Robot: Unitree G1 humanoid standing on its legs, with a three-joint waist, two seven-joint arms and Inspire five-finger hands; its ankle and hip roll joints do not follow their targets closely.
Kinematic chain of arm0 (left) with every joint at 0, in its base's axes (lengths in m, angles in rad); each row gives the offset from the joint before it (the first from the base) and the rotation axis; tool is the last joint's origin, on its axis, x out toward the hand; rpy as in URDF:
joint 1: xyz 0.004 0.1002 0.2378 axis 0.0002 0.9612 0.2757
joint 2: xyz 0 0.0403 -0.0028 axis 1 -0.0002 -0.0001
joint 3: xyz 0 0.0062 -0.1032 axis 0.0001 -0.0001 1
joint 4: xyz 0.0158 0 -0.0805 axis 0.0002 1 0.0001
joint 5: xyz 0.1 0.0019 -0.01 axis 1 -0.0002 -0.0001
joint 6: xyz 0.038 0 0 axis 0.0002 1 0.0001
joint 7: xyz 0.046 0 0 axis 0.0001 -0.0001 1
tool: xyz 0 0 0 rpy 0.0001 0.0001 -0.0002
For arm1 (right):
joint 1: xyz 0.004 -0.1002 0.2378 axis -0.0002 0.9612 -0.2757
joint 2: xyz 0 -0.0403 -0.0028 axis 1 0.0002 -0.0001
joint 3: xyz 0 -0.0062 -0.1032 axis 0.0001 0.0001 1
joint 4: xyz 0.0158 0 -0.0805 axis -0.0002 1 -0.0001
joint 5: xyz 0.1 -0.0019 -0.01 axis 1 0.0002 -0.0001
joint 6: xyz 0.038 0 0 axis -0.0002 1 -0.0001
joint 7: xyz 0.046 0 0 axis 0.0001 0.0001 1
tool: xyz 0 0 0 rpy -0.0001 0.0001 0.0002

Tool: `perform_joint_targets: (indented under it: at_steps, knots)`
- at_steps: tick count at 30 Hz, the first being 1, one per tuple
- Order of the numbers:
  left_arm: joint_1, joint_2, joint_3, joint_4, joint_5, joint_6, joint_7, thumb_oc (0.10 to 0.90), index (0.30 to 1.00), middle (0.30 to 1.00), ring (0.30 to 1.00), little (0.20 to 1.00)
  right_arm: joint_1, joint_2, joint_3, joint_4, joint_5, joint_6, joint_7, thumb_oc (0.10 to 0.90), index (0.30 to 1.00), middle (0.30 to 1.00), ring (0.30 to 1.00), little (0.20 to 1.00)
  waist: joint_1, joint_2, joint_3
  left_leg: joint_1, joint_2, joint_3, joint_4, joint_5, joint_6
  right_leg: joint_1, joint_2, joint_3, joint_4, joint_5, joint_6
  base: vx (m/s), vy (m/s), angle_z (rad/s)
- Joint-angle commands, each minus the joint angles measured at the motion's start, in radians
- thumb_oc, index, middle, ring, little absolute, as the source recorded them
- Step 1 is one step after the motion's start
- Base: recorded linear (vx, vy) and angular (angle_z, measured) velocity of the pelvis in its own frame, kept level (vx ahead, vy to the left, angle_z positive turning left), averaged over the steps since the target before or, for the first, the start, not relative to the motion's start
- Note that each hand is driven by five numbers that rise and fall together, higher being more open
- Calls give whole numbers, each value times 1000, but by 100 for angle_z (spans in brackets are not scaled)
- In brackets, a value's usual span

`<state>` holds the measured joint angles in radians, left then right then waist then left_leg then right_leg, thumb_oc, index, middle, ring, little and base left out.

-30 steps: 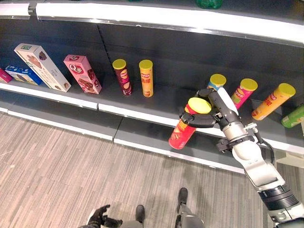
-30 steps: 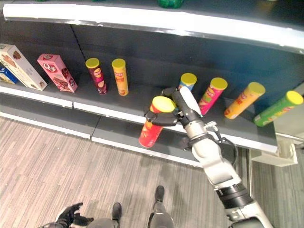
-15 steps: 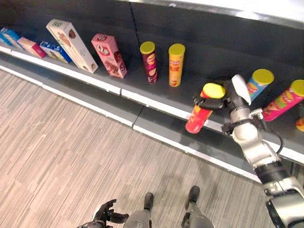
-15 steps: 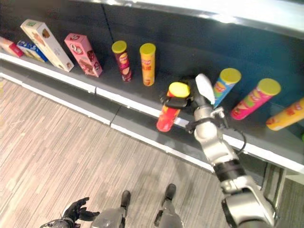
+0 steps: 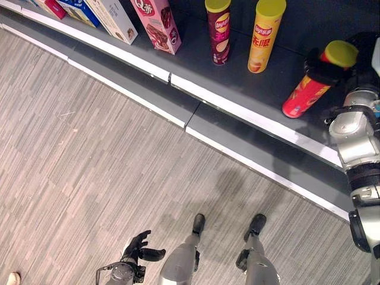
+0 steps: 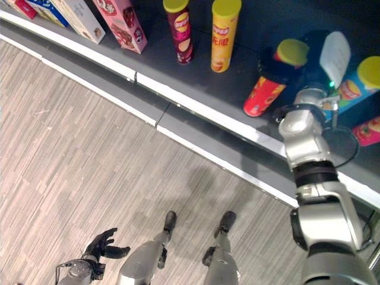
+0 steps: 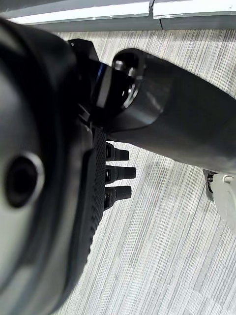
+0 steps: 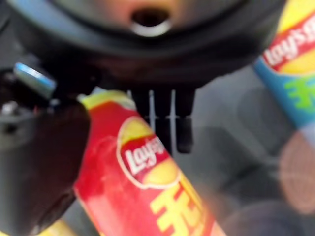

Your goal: Put the goods on the table back onto the shelves and tidy them up.

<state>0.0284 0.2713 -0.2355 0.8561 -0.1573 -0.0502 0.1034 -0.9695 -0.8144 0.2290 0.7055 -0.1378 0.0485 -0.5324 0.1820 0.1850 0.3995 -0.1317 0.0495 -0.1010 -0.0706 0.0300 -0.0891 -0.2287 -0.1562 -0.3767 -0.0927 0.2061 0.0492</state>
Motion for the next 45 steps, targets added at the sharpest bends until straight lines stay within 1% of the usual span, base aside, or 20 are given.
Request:
perform_joint_targets:
  at_steps: [1,3,4,9,13,17,24,29,32,41,42,43,44,45]
  knots:
    - [22,98,-60,38,-19,-22,48,800,900,900,900,900,-156,-70,58,-43,-12,-59,-107,400,300,300,300,300,8,-49,-70,-84,19,56,-15,74,-25,51,-76,57,97,-161,121,18,-18,5]
    - [18,97,-64,42,-20,-23,53,800,900,900,900,900,-168,-78,64,-31,-18,-57,-121,400,300,300,300,300,8,-46,-68,-92,17,51,-16,76,-27,47,-77,53,100,-164,122,44,-34,11]
    - [1,98,-89,26,-19,-31,59,800,900,900,900,900,-198,-104,83,-6,-18,-55,-150,400,300,300,300,300,7,-34,-62,-113,11,33,-17,79,-26,34,-82,46,111,-170,122,60,-39,18]
    - [1,97,-94,19,-20,-31,62,800,900,900,900,900,-198,-103,89,-9,-27,-47,-152,400,300,300,300,300,13,-27,-55,-115,9,25,-17,74,-27,31,-84,43,125,-184,122,33,-24,20]
    - [1,92,-96,21,-43,-34,68,800,900,900,900,900,-226,-112,111,24,-31,-44,-169,400,300,300,300,300,19,-21,-49,-126,5,13,-17,76,-28,23,-88,36,137,-190,122,18,-19,6]
    - [0,88,-93,26,-54,-35,76,800,900,900,900,900,-236,-112,115,35,-27,-45,-186,400,300,300,300,300,21,-20,-45,-132,3,8,-17,75,-27,19,-86,34,141,-195,122,22,-13,7]
    - [-1,81,-94,24,-55,-36,82,800,900,900,900,900,-236,-120,118,43,-55,-26,-213,400,300,300,300,300,21,-22,-46,-132,-3,5,-17,69,-21,17,-89,39,148,-198,124,12,-1,4]
    - [-4,82,-92,16,-55,-37,89,800,900,900,900,900,-226,-127,116,45,-72,-15,-231,400,300,300,300,300,15,-27,-48,-127,-4,8,-17,65,-20,21,-89,41,142,-195,126,0,0,0]
    - [-6,83,-96,13,-53,-41,94,800,900,900,900,900,-219,-128,112,54,-85,-7,-246,400,300,300,300,300,12,-26,-46,-127,-4,12,-17,65,-23,24,-90,41,135,-192,127,0,0,0]
    - [-11,83,-100,16,-52,-41,96,800,900,900,900,900,-228,-123,119,77,-74,-9,-249,400,300,300,300,300,13,-26,-48,-134,-5,9,-17,71,-24,22,-88,39,130,-185,127,0,0,0]
    - [-11,82,-101,19,-49,-39,96,800,900,900,900,900,-223,-119,119,77,-74,-8,-248,525,488,488,488,488,13,-27,-48,-130,-2,10,-17,66,-25,26,-87,37,132,-192,127,0,0,0]
    - [-12,82,-102,20,-47,-39,97,800,900,900,900,900,-222,-117,120,78,-74,-8,-247,667,700,700,700,700,12,-27,-50,-134,-4,8,-17,70,-23,23,-89,35,130,-187,127,0,0,0]
    - [-12,82,-103,22,-43,-38,97,800,900,900,900,900,-218,-113,118,79,-74,-7,-248,764,846,846,846,846,12,-28,-49,-129,-2,9,-17,64,-24,26,-87,37,132,-192,127,0,0,0]
    - [-11,81,-103,20,-48,-39,99,800,900,900,900,900,-214,-104,110,83,-64,-8,-256,800,900,900,900,900,13,-30,-50,-127,-1,9,-17,63,-23,28,-88,37,131,-190,127,0,0,0]
